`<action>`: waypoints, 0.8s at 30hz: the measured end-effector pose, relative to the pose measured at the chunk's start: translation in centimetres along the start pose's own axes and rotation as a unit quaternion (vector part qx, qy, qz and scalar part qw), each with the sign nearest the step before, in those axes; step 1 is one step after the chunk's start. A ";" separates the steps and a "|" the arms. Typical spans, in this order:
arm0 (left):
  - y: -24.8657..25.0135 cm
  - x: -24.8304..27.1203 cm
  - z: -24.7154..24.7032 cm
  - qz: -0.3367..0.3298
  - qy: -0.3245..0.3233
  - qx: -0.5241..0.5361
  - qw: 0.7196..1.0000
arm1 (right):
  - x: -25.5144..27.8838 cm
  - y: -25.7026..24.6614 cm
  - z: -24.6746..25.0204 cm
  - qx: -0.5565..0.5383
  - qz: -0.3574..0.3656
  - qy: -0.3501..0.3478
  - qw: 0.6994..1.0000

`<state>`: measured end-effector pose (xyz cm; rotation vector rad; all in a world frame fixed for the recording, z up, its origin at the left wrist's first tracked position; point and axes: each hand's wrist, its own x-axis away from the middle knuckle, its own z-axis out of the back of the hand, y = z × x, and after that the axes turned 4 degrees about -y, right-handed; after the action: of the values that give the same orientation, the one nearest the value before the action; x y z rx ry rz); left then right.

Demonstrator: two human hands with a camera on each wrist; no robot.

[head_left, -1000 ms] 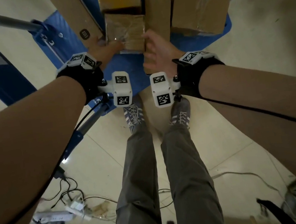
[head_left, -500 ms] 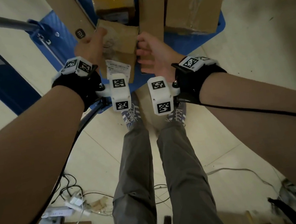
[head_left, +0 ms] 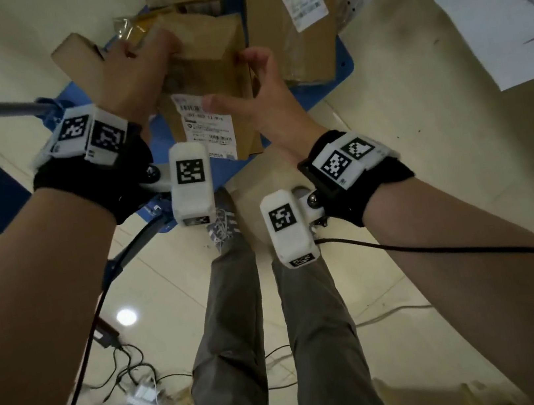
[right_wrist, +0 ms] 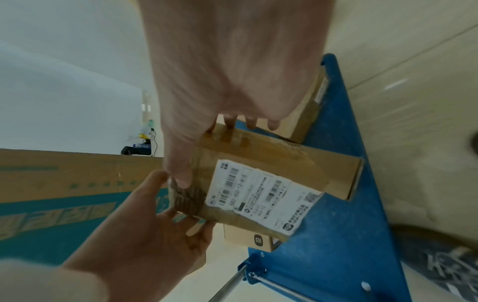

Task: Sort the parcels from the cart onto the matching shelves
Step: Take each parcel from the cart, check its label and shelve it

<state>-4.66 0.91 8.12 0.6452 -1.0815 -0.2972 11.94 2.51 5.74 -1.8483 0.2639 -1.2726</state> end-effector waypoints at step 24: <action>2.2 14.2 -18.8 -0.147 -0.357 -0.276 0.880 | 14.4 7.2 17.6 -0.508 -0.116 0.092 0.849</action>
<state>18.31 1.63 13.82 0.1615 -1.5063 -1.1317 35.36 -1.17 7.94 -2.6878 0.9996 -1.6457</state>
